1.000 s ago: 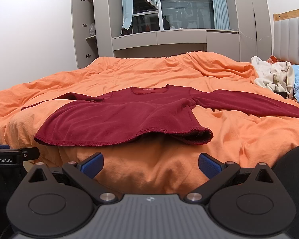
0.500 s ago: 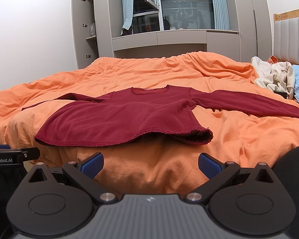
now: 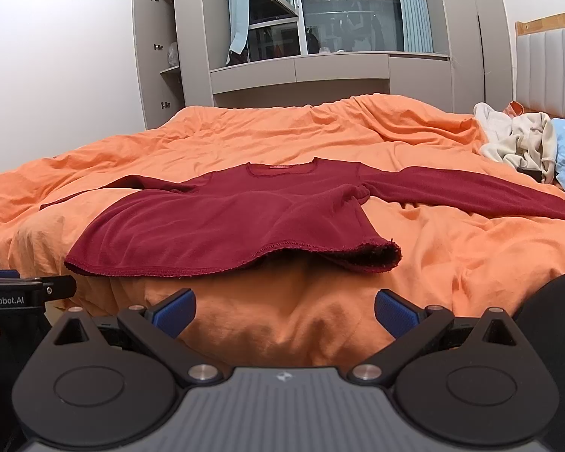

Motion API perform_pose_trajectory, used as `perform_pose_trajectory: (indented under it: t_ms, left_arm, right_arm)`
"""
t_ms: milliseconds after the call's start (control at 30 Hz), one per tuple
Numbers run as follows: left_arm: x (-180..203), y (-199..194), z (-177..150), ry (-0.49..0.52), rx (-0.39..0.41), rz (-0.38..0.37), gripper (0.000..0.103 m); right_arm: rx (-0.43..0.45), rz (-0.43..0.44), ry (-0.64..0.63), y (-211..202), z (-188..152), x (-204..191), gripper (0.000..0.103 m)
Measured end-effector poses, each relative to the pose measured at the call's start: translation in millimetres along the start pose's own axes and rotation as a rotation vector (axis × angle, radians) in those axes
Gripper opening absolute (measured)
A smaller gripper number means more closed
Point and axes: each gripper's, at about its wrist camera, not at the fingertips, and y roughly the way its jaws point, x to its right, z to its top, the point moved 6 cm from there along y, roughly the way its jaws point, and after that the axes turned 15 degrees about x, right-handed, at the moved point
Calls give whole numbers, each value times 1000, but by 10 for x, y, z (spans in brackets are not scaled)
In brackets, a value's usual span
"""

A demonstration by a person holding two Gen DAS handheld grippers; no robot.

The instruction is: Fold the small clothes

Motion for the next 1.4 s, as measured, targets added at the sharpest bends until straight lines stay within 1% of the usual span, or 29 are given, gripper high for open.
perform_pose_trajectory:
  t_ms: [267,367,467,533,633,733,833,900,967,1133,1200,1300,1400]
  left_arm:
    - [107,101,144,10,-2,-27,103]
    - [207,220,263,37,0,-38,102]
    - [363,411,419,74,10,-51,103]
    - [483,557,547,94,17,-70,103]
    - [662,797,729,113,32,-94,103]
    - [848,1078,899,124,45,-116,103]
    - [1048,1387,1048,124,54,-149,103]
    - [1182,1617,1131,124,48,-168,103]
    - [1328,1841,1182,136,34,-191,103]
    - [1722,2360,1238,175,8,-256,103]
    - [1849,2513,1233,179,10,-278,103]
    - [2005,2713,1145,189,6,-298,103]
    - [2066,2901,1013,188,-20,-301,103]
  right_arm:
    - [9,-3,1,32,74,37,103]
    - [31,-4,14,63,175,113,103]
    - [63,-18,31,149,333,284,103]
    - [88,-47,50,244,457,456,103]
    - [98,-99,91,442,598,774,103]
    - [87,-148,132,666,705,1105,103]
    - [70,-167,169,898,789,1454,103]
    - [55,-193,195,1050,820,1669,103]
    - [36,-238,227,1213,833,1910,103]
    - [14,-326,256,1609,834,2432,103]
    - [-4,-379,280,1752,795,2656,103]
    - [27,-415,306,1858,727,2902,103]
    - [-8,-442,376,1924,602,3116,103]
